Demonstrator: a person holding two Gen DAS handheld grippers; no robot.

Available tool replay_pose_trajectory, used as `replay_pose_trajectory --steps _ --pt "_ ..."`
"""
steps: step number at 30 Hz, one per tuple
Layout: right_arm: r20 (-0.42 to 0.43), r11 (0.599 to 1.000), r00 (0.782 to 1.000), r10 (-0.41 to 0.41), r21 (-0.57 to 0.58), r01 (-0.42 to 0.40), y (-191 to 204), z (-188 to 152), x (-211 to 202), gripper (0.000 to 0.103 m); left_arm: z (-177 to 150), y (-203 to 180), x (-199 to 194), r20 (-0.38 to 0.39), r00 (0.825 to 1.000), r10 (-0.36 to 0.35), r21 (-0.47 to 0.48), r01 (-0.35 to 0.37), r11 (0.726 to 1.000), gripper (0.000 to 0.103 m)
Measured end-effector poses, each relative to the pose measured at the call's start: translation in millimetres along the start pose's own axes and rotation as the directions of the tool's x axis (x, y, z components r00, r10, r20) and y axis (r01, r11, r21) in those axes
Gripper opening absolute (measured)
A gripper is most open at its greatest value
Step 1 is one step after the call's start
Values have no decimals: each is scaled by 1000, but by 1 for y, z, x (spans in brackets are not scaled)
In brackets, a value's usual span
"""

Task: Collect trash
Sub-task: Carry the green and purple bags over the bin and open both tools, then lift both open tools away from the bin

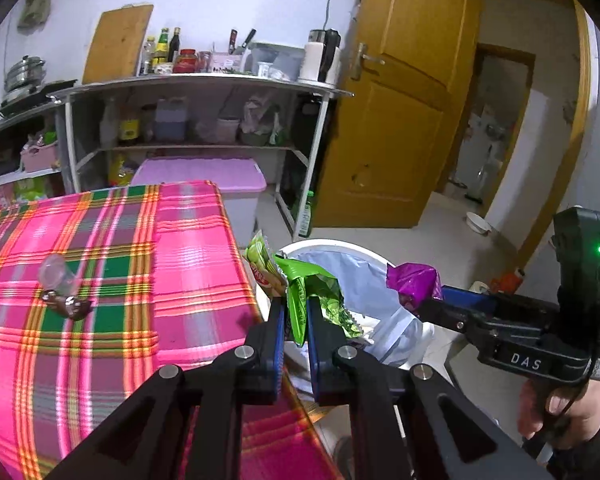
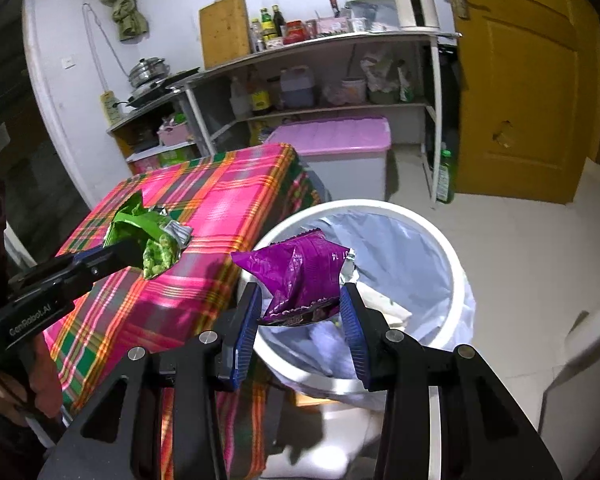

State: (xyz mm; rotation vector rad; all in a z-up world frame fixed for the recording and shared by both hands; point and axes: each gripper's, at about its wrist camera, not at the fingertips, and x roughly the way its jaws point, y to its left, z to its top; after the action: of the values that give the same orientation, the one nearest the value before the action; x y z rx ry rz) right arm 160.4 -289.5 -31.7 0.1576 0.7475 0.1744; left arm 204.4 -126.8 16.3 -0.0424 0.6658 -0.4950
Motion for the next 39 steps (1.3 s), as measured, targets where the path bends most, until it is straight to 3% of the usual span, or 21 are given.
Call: replay_pose_trajectory --steps 11,19,23,39 --pt "-71 998 997 -32 45 35 -28 -5 28 42 1 -7 54 -83 996 -30 3 30 1000 10" --pt "-66 998 997 -42 48 45 -34 -6 31 49 2 -10 82 -125 990 -64 -10 64 998 11" --pt "-60 997 997 -43 56 46 -36 -6 27 50 1 -7 87 -132 988 -75 -24 72 997 17" --pt "21 1000 1000 7 17 -8 0 -1 -10 50 -1 10 23 -28 999 -40 -50 39 998 17"
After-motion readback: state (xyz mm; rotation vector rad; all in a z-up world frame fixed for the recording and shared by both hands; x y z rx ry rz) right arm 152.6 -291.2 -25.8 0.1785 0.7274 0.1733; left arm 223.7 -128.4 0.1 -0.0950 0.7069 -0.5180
